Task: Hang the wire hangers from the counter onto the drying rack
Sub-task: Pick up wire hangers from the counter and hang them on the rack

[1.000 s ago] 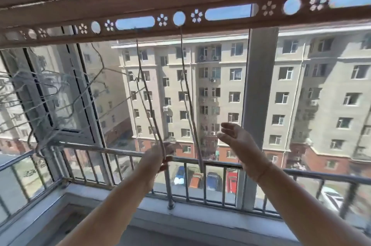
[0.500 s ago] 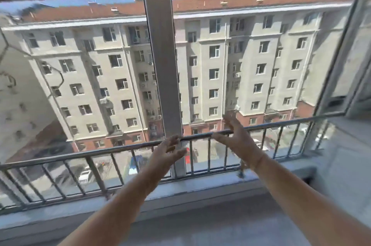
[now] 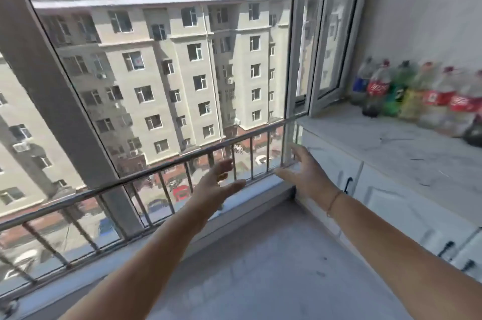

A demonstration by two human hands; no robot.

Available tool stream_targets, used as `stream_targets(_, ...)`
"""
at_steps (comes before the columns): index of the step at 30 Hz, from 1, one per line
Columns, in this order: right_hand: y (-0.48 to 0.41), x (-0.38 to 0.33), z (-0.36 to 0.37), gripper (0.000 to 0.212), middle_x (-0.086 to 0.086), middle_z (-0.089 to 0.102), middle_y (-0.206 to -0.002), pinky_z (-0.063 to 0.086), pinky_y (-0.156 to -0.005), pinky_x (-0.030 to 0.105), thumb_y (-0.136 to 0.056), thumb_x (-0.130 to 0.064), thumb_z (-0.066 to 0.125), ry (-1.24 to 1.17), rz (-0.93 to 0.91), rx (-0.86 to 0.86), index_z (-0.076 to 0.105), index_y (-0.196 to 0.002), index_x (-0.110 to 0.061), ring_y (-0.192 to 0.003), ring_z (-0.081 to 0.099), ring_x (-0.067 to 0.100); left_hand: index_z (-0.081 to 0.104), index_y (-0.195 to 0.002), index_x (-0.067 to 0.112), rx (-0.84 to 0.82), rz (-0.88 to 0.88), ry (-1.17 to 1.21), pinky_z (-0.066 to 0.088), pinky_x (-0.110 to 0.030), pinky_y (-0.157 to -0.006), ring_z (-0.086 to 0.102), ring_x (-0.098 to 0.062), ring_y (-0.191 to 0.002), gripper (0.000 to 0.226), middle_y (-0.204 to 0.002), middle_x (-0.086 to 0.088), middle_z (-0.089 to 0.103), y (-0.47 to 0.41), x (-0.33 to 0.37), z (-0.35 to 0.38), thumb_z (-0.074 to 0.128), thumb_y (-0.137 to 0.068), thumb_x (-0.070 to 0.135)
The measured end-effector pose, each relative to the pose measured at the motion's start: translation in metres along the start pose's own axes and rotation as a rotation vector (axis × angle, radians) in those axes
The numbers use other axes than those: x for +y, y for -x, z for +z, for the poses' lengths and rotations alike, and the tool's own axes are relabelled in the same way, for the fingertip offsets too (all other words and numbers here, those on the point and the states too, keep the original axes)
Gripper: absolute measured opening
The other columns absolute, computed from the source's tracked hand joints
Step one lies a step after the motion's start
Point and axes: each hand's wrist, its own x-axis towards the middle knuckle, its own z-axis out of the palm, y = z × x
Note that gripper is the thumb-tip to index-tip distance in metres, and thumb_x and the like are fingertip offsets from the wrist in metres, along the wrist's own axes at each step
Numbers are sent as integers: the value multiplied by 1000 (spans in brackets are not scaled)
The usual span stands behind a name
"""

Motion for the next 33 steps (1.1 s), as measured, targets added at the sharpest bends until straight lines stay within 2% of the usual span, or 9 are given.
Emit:
stream_targets(5, 13, 56, -77, 75, 3, 36, -145, 31, -101, 26, -78, -30, 73, 0, 116, 98, 32, -141, -20, -134, 33, 17, 49, -131, 27, -122, 0, 20, 39, -34, -103, 48, -13, -121, 59, -131, 5, 54, -37, 7, 92, 74, -77, 23)
stream_targets(8, 20, 88, -118, 73, 3, 36, -145, 30, -108, 30, -78, -29, 71, -16, 201, 186, 34, -141, -18, -135, 33, 17, 47, -133, 24, -219, 10, 3, 38, -35, -104, 47, -12, -122, 59, -132, 5, 53, -60, 11, 141, 73, -79, 23)
stream_targets(10, 22, 109, -143, 71, 4, 38, -144, 32, -108, 31, -79, -26, 70, -10, 236, 243, 35, -140, -16, -135, 35, 18, 47, -134, 22, -276, 17, 6, 38, -33, -103, 47, -12, -123, 59, -131, 4, 53, -78, 12, 171, 72, -81, 22)
stream_targets(14, 20, 145, -185, 63, 4, 43, -139, 34, -97, 24, -82, -24, 67, -33, 337, 349, 39, -137, -13, -129, 41, 17, 48, -132, 23, -381, 23, 24, 40, -28, -97, 48, -13, -122, 55, -130, 3, 53, -118, 13, 227, 70, -82, 20)
stream_targets(21, -9, 201, -251, 39, 5, 54, -116, 38, -88, 23, -83, -19, 67, -55, 446, 495, 52, -118, -13, -110, 52, 16, 46, -134, 21, -529, 23, 23, 38, -26, -93, 48, -12, -121, 56, -129, 5, 53, -201, 15, 315, 69, -83, 23)
stream_targets(27, -44, 248, -296, 36, 9, 59, -115, 41, -87, 23, -81, -15, 68, -74, 533, 597, 57, -115, -8, -104, 56, 17, 47, -133, 20, -621, -2, 9, 39, -26, -94, 49, -15, -121, 55, -130, 2, 54, -275, 14, 374, 69, -83, 24)
stream_targets(31, -54, 280, -320, 28, 7, 61, -109, 47, -77, 22, -82, -14, 66, -125, 607, 666, 59, -109, -10, -102, 59, 19, 48, -131, 19, -685, -27, -3, 43, -13, -75, 50, -14, -118, 51, -126, 3, 55, -314, 7, 420, 68, -84, 21)
stream_targets(33, -54, 297, -333, 24, 6, 62, -104, 44, -84, 23, -81, -12, 67, -114, 639, 701, 60, -105, -10, -98, 59, 19, 49, -130, 19, -710, -57, -6, 42, -19, -84, 52, -15, -118, 50, -124, 2, 56, -329, 2, 444, 68, -84, 21)
